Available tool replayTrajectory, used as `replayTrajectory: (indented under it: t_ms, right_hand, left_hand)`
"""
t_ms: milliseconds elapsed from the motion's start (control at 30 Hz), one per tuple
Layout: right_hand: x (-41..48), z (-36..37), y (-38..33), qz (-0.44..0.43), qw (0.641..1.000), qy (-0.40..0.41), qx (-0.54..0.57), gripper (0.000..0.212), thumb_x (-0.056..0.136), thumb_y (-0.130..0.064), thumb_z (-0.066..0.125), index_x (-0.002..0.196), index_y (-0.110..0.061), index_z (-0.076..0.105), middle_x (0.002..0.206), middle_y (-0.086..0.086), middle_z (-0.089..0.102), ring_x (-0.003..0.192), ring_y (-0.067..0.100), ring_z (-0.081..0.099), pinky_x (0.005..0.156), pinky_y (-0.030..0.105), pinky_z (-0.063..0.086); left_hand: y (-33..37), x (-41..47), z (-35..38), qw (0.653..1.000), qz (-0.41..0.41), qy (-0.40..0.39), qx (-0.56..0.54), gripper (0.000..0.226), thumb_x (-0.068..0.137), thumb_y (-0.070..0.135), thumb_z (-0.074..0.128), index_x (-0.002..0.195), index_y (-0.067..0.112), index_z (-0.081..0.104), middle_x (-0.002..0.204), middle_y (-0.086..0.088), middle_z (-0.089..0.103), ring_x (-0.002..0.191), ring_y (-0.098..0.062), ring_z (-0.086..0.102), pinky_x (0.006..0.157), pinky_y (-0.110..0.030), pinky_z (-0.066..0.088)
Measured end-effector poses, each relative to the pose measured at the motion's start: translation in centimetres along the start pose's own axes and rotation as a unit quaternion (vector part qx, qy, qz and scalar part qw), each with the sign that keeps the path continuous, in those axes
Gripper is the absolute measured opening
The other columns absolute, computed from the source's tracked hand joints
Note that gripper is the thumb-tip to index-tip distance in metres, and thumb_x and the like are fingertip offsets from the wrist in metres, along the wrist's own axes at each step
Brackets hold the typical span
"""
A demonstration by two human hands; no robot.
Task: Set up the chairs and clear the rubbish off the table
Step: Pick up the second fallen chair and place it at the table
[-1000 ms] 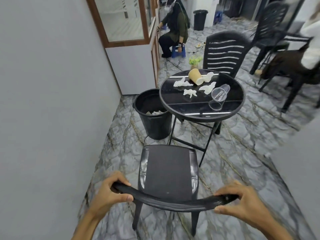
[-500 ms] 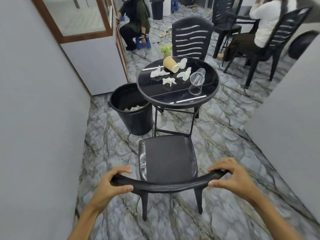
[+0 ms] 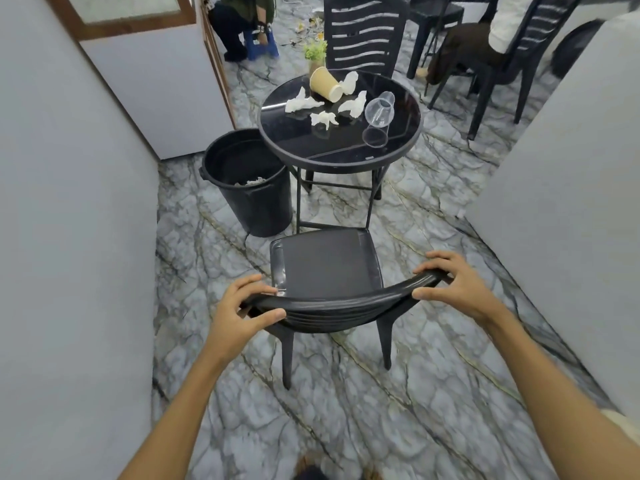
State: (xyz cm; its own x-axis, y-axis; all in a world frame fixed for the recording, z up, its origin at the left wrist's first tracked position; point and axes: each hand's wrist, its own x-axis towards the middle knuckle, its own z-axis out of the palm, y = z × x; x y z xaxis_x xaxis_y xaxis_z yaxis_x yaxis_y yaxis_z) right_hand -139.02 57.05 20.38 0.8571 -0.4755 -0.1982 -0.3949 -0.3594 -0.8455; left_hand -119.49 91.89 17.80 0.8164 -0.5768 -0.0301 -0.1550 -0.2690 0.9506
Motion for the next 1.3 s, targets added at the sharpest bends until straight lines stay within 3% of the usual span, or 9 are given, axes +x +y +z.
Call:
replayTrajectory:
  t_ms: [133, 267, 433, 600, 767, 933, 1067, 1200, 1300]
  right_hand:
    - [-0.4, -0.2, 0.3, -0.011, 1.000, 0.003, -0.011, 0.045, 0.050, -0.058, 0.085, 0.089, -0.039, 0.074, 0.120, -0.019, 0.047, 0.106, -0.024, 0.041, 0.082, 0.012, 0.037]
    - [-1.1, 0.3, 0.4, -0.037, 0.999, 0.030, -0.006, 0.045, 0.053, -0.053, 0.086, 0.090, -0.030, 0.074, 0.112, -0.009, 0.051, 0.101, -0.015, 0.047, 0.082, 0.013, 0.039]
    - [-1.5, 1.1, 0.3, -0.032, 0.998, 0.054, -0.011, 0.049, 0.052, -0.060, 0.080, 0.091, -0.032, 0.072, 0.108, -0.009, 0.051, 0.103, -0.002, 0.051, 0.084, 0.016, 0.041]
    - [-1.6, 2.5, 0.2, -0.032, 0.996, 0.086, -0.019, 0.048, 0.050, -0.068, 0.081, 0.089, -0.040, 0.071, 0.106, -0.016, 0.048, 0.100, -0.010, 0.046, 0.080, 0.016, 0.037]
    - [-1.8, 3.9, 0.2, -0.038, 0.991, 0.126, 0.001, 0.051, 0.046, -0.076, 0.076, 0.085, -0.044, 0.070, 0.104, -0.018, 0.048, 0.100, -0.011, 0.048, 0.078, 0.007, 0.038]
    - [0.1, 5.9, -1.3, -0.032, 0.993, 0.111, 0.004, 0.044, 0.051, -0.069, 0.080, 0.086, -0.045, 0.070, 0.102, -0.008, 0.048, 0.097, -0.005, 0.050, 0.079, 0.014, 0.040]
    - [1.3, 8.1, -2.2, -0.033, 0.990, 0.139, 0.017, 0.033, 0.057, -0.051, 0.086, 0.081, -0.037, 0.070, 0.102, -0.009, 0.046, 0.099, -0.003, 0.050, 0.081, 0.018, 0.041]
    - [1.5, 7.5, -2.5, -0.033, 0.992, 0.117, 0.024, 0.043, 0.050, -0.059, 0.086, 0.085, -0.038, 0.072, 0.104, -0.008, 0.051, 0.099, -0.002, 0.053, 0.082, 0.018, 0.042]
    - [1.2, 6.7, -3.0, -0.034, 0.996, 0.081, -0.003, 0.042, 0.050, -0.061, 0.083, 0.087, -0.045, 0.072, 0.102, -0.014, 0.058, 0.098, -0.003, 0.055, 0.083, 0.020, 0.043]
  left_hand:
    - [-0.1, 0.0, 0.7, 0.999, 0.008, 0.015, 0.028, 0.036, 0.061, 0.034, 0.088, 0.095, 0.028, 0.076, 0.132, 0.009, 0.054, 0.115, 0.010, 0.052, 0.083, -0.001, 0.043]
    - [0.4, 1.1, 0.2, 0.999, 0.016, 0.015, 0.025, 0.043, 0.051, 0.040, 0.095, 0.090, 0.035, 0.077, 0.129, 0.016, 0.057, 0.119, 0.010, 0.050, 0.093, -0.016, 0.040]
    - [0.8, 3.1, -1.1, 0.999, 0.027, -0.021, 0.039, 0.050, 0.046, 0.047, 0.091, 0.091, 0.029, 0.078, 0.132, 0.013, 0.058, 0.127, -0.001, 0.051, 0.109, -0.036, 0.037]
    - [0.6, 4.2, -2.2, 0.999, 0.031, -0.022, 0.023, 0.052, 0.042, 0.042, 0.092, 0.090, 0.026, 0.078, 0.133, 0.010, 0.057, 0.129, -0.007, 0.050, 0.113, -0.049, 0.037]
    - [0.1, 5.7, -2.9, 0.996, 0.067, -0.036, 0.038, 0.049, 0.045, 0.047, 0.092, 0.087, 0.028, 0.078, 0.128, 0.010, 0.061, 0.128, -0.008, 0.051, 0.111, -0.045, 0.038]
    - [-0.2, 9.3, -5.6, 0.996, 0.065, -0.045, 0.038, 0.041, 0.046, 0.045, 0.091, 0.082, 0.031, 0.078, 0.120, 0.007, 0.063, 0.126, -0.013, 0.053, 0.107, -0.046, 0.042]
    - [-0.3, 11.6, -7.8, 0.989, 0.055, -0.096, 0.102, 0.046, 0.044, 0.058, 0.088, 0.083, 0.035, 0.079, 0.116, 0.010, 0.065, 0.115, 0.000, 0.057, 0.100, -0.030, 0.042]
    - [-0.3, 11.7, -8.0, 0.987, 0.058, -0.107, 0.107, 0.048, 0.048, 0.059, 0.087, 0.088, 0.035, 0.079, 0.117, 0.013, 0.064, 0.115, 0.005, 0.055, 0.094, -0.016, 0.039]
    - [-1.1, 11.1, -8.2, 0.986, 0.038, -0.145, 0.078, 0.049, 0.050, 0.058, 0.087, 0.093, 0.035, 0.078, 0.118, 0.009, 0.062, 0.114, 0.002, 0.057, 0.089, -0.017, 0.043]
